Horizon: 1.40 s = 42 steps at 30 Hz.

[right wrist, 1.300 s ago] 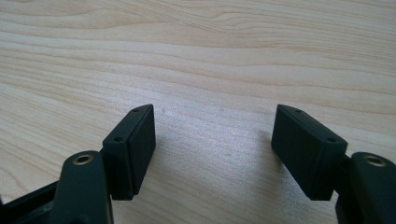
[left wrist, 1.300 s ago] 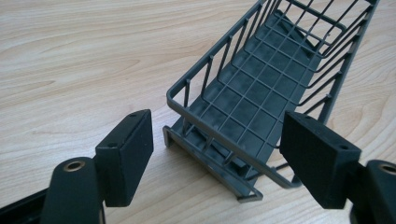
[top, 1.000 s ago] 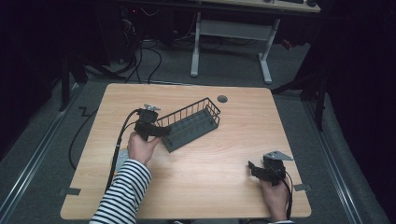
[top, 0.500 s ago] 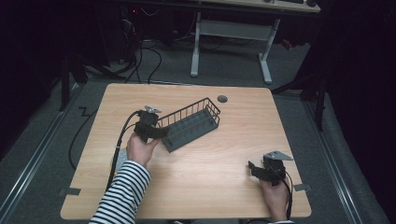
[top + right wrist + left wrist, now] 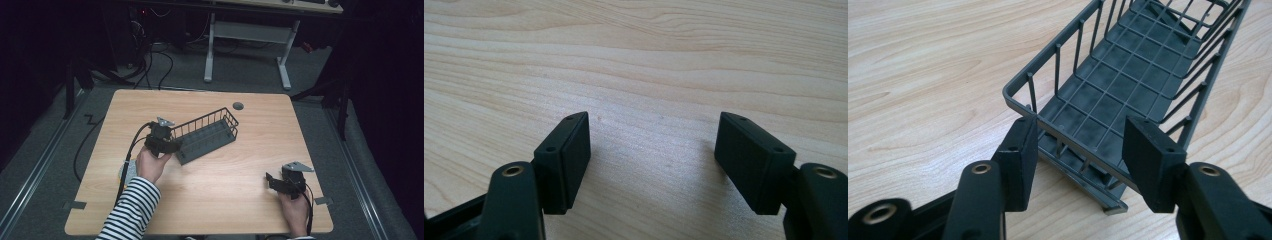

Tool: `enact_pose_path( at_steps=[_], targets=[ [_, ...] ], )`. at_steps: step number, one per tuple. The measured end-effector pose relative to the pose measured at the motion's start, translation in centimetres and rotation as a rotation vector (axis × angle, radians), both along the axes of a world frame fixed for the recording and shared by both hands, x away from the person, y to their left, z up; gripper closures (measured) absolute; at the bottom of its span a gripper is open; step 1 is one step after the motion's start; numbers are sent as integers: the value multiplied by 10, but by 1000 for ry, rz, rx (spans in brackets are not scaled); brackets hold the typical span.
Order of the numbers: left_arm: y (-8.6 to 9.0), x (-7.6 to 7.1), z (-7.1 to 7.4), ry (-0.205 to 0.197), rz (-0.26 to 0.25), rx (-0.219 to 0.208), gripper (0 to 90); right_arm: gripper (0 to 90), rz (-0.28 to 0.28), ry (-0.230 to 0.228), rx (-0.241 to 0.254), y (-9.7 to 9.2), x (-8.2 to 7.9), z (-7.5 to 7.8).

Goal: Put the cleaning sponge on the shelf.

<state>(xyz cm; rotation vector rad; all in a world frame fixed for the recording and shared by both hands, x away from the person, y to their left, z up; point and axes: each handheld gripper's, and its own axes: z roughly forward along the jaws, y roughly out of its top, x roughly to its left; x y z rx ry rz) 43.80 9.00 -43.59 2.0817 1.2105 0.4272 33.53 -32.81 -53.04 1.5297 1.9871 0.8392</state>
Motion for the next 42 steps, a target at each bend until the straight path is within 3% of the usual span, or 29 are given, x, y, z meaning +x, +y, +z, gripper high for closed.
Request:
enact_pose_path(
  at_steps=[22, 30, 35, 42],
  targets=[
    [-1, -30, 1, 5, -59, -9, 499, 306, 1, -1, -1, 0, 0, 0],
    [0, -33, 1, 8, -56, -21, 503, 306, 1, -1, -1, 0, 0, 0],
    [-2, -32, -1, 21, -57, -22, 368, 306, 1, -1, -1, 0, 0, 0],
    [9, -38, 9, -3, -54, -85, 311, 306, 2, -1, -1, 0, 0, 0]
  ],
)
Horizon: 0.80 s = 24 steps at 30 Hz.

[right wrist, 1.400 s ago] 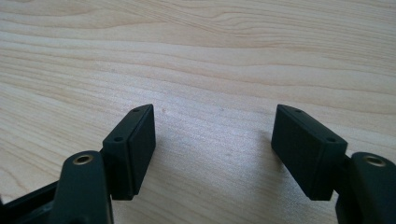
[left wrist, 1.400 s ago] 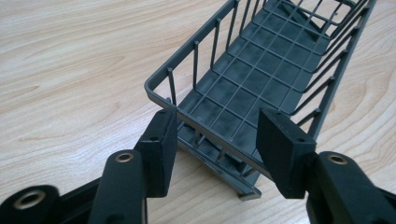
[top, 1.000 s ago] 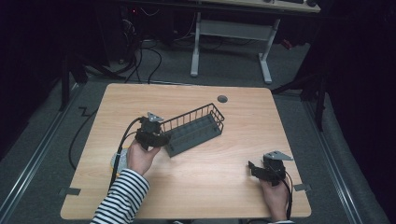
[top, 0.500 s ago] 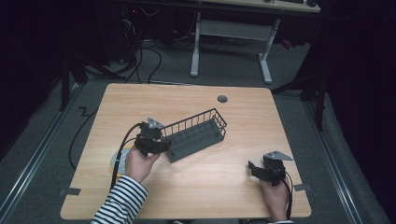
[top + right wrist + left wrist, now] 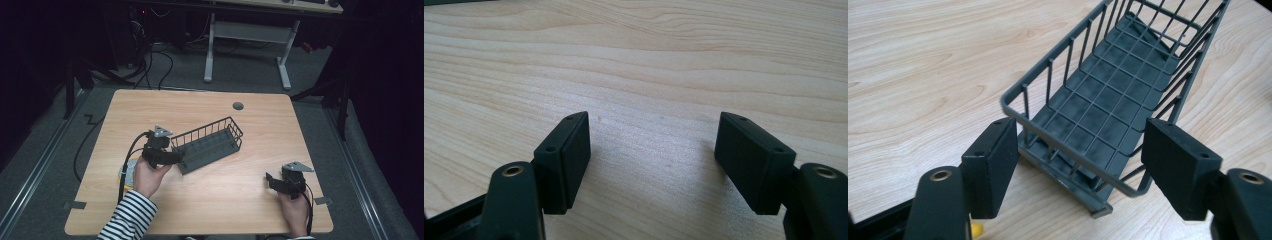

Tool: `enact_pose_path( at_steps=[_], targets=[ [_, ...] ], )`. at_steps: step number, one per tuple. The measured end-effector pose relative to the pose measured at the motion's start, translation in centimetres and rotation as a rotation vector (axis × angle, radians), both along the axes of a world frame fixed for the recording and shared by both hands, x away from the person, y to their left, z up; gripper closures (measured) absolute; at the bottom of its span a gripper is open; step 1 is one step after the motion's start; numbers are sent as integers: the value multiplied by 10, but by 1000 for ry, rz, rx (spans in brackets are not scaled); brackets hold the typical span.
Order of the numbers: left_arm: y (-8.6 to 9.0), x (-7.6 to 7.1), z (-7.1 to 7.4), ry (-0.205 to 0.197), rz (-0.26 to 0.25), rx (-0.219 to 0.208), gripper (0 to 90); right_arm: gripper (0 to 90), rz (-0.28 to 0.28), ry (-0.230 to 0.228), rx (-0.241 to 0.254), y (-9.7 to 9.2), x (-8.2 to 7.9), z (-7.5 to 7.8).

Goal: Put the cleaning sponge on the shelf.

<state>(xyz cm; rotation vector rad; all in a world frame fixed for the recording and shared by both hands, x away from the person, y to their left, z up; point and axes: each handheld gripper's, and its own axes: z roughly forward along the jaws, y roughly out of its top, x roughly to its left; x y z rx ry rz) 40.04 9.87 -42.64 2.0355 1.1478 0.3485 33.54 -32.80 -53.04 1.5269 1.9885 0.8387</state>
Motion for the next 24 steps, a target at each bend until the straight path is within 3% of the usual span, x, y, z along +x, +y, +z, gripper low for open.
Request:
enact_pose_path(
  at_steps=[3, 10, 14, 18, 24],
  targets=[
    [6, -1, 3, 3, 1, -9, 304, 306, 0, 0, 0, 0, 0, 0],
    [27, -11, 12, -31, 12, -21, 298, 306, 1, 0, 0, 0, 0, 0],
    [39, -12, 12, -31, 28, -19, 289, 306, 0, 0, 0, 0, 0, 0],
    [53, -15, 11, -28, 46, -56, 280, 305, 1, 0, 0, 0, 0, 0],
    [71, -19, 9, -29, 79, -62, 265, 306, 1, 0, 0, 0, 0, 0]
  ],
)
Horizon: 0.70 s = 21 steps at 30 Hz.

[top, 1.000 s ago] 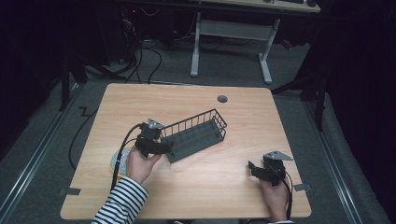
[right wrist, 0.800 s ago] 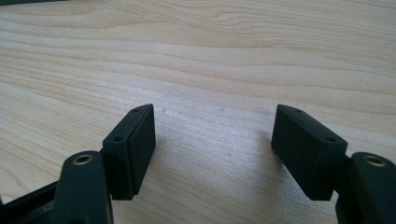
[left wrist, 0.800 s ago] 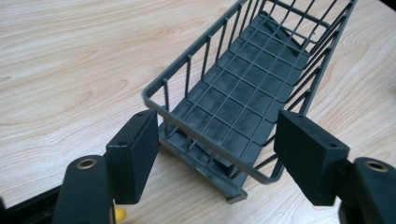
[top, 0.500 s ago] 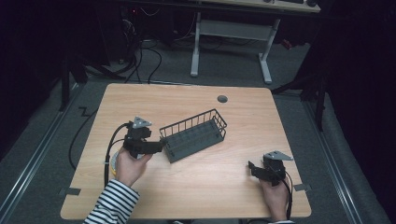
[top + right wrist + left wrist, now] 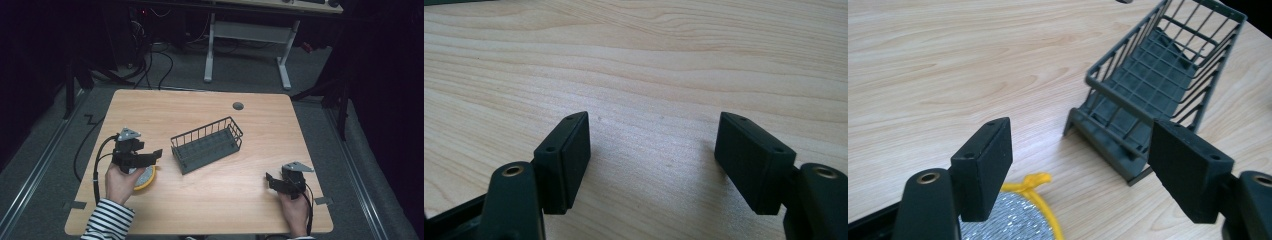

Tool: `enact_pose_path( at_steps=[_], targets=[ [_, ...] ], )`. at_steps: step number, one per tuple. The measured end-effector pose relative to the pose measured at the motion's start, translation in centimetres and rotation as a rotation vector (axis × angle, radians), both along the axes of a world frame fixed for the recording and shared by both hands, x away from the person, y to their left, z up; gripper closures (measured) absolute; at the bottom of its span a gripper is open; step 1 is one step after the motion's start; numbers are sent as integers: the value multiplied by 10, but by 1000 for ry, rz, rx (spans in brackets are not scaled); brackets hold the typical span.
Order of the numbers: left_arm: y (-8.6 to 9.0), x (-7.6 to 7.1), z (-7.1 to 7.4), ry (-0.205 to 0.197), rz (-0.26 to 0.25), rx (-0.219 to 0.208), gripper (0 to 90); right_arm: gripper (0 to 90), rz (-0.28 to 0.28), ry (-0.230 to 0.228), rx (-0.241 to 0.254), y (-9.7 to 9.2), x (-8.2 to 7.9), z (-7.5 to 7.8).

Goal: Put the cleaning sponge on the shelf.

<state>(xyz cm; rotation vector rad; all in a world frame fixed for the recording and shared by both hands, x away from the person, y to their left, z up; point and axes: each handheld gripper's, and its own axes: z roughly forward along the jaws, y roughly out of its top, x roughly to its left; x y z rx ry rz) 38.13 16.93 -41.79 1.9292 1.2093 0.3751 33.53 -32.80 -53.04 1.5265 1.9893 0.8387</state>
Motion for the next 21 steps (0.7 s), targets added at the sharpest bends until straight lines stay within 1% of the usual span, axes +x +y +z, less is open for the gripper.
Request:
enact_pose_path(
  at_steps=[2, 3, 5, 6, 7, 8, 9, 14, 16, 17, 18, 19, 20, 21],
  targets=[
    [6, -3, -1, -20, 18, 5, 270, 306, 0, 0, 0, 0, 0, 0],
    [6, -3, -1, -20, 18, 5, 282, 306, 0, 0, 0, 0, 0, 0],
    [13, -6, -1, -42, 32, 7, 291, 305, 0, 0, 0, 0, 0, 0],
    [21, -9, -3, -46, 47, 3, 304, 306, 0, 0, 0, 0, 0, 0],
    [21, -9, -3, -46, 47, 3, 310, 306, -1, 1, 0, 0, 0, 0],
    [29, -11, -6, -41, 65, 3, 316, 306, 0, 1, -1, 0, 0, 0],
    [29, -11, -6, -41, 65, 3, 318, 306, 0, 1, -1, 0, 0, 0],
    [50, -16, -17, -6, 113, -3, 328, 306, -2, 1, 0, 0, 0, 0],
    [56, -19, -21, -4, 131, 0, 368, 306, -2, 2, 0, 0, 0, 0],
    [59, -20, -23, -1, 137, 0, 368, 306, -2, 2, 0, 0, 0, 0],
    [64, -21, -28, 9, 154, 0, 381, 306, -2, 2, 0, 1, 0, 0],
    [64, -21, -28, 9, 154, 0, 382, 306, -2, 2, 0, 1, 0, 0],
    [70, -22, -33, 22, 171, -4, 383, 306, -1, 2, 0, 1, 0, 0],
    [70, -22, -33, 22, 171, -4, 383, 306, -1, 2, 0, 1, 0, 0]
  ],
)
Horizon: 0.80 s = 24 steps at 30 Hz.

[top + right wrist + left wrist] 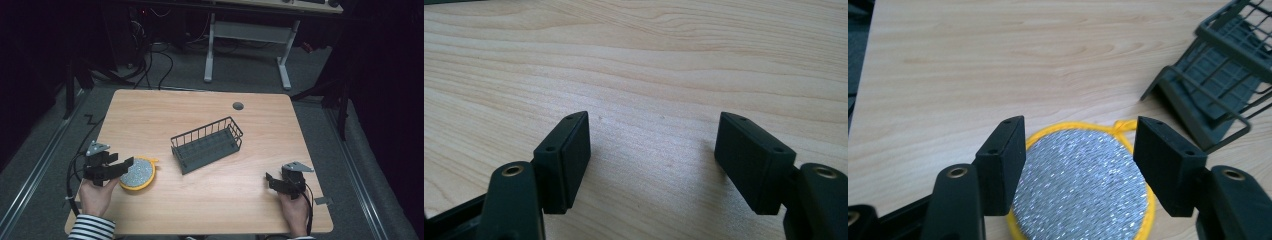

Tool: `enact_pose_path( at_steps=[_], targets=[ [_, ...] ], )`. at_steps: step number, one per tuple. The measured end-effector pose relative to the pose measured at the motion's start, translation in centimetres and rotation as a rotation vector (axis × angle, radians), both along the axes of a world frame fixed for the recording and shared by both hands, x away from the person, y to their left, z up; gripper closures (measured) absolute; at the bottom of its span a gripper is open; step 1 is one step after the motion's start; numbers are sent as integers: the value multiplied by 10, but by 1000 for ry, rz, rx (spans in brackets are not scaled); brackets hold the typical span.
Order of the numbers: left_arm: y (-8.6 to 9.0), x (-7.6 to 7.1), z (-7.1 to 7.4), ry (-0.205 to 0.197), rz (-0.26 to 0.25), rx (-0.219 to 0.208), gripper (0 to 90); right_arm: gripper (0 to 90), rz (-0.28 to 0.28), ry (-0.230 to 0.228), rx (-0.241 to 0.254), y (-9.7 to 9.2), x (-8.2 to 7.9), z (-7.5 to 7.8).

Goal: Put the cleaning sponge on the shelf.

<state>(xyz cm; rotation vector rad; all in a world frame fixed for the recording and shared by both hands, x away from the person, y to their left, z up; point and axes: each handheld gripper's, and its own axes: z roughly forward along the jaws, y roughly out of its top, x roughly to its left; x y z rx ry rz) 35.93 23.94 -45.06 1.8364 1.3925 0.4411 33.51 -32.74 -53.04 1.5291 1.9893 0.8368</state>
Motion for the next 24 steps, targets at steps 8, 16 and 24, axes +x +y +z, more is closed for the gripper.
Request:
enact_pose_path(
  at_steps=[8, 16, 24],
  targets=[
    [18, 1, -24, 83, 68, -27, 325, 306, 0, 0, 0, 0, 0, 0],
    [23, 4, -42, 116, 93, -26, 315, 306, -1, 0, 0, 0, 0, 0],
    [25, 6, -56, 119, 95, -45, 376, 306, -1, 0, 1, 0, 0, 0]
  ],
)
